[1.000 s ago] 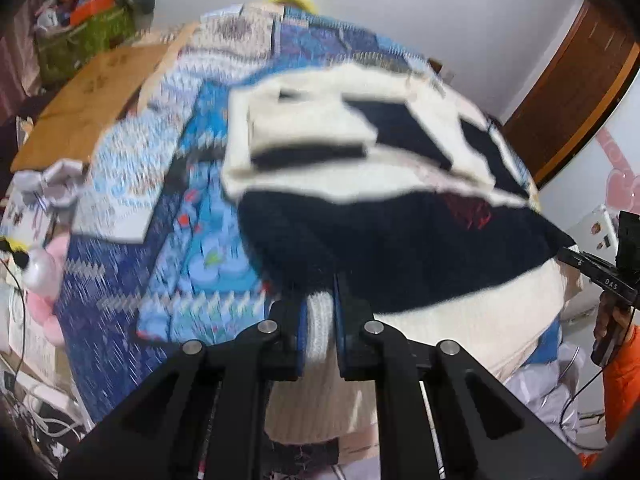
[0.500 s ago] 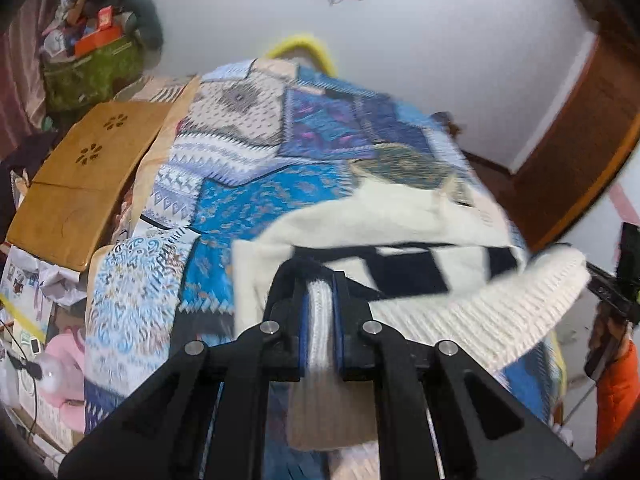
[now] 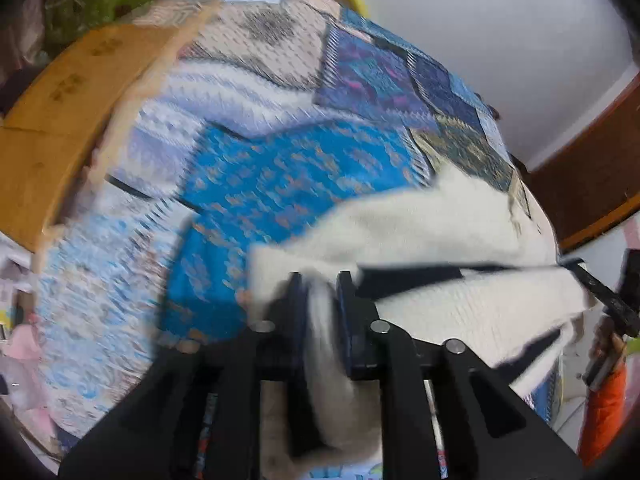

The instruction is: Fold small clothes

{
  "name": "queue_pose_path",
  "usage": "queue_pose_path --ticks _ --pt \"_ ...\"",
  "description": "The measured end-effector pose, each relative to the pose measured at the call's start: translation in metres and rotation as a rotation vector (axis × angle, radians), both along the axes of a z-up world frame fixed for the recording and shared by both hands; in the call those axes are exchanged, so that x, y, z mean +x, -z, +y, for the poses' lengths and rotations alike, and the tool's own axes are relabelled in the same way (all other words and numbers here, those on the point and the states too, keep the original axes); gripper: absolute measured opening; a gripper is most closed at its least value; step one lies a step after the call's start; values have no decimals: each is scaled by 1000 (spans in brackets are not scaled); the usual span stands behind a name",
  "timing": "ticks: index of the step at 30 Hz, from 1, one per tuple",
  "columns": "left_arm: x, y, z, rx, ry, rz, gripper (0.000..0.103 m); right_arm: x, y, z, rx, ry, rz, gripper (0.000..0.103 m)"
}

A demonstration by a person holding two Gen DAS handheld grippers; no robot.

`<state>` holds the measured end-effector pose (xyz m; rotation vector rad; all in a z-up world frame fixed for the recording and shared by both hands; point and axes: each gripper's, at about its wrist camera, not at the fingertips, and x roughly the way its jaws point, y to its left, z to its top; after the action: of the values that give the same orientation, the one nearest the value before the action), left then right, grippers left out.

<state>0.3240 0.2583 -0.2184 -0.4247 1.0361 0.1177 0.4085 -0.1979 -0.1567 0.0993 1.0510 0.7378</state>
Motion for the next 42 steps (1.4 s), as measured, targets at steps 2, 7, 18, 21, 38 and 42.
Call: queue_pose_path --ticks 2,7,18,21,38,42 --pt "-2 -14 10 101 -70 -26 49 3 -12 -9 -2 53 -30 26" --pt "-12 -26 27 147 -99 -35 52 5 -31 -29 -80 174 -140 54" --pt "-49 1 2 246 50 32 57 -27 -26 -35 -202 57 -229 72" --pt "-47 6 -12 264 108 37 60 -28 -15 -26 -231 -3 -204 72" --pt "29 15 -7 144 114 23 64 18 18 26 -176 -18 -126 72" --pt "38 23 -7 131 110 29 63 25 25 26 -178 -13 -87 68"
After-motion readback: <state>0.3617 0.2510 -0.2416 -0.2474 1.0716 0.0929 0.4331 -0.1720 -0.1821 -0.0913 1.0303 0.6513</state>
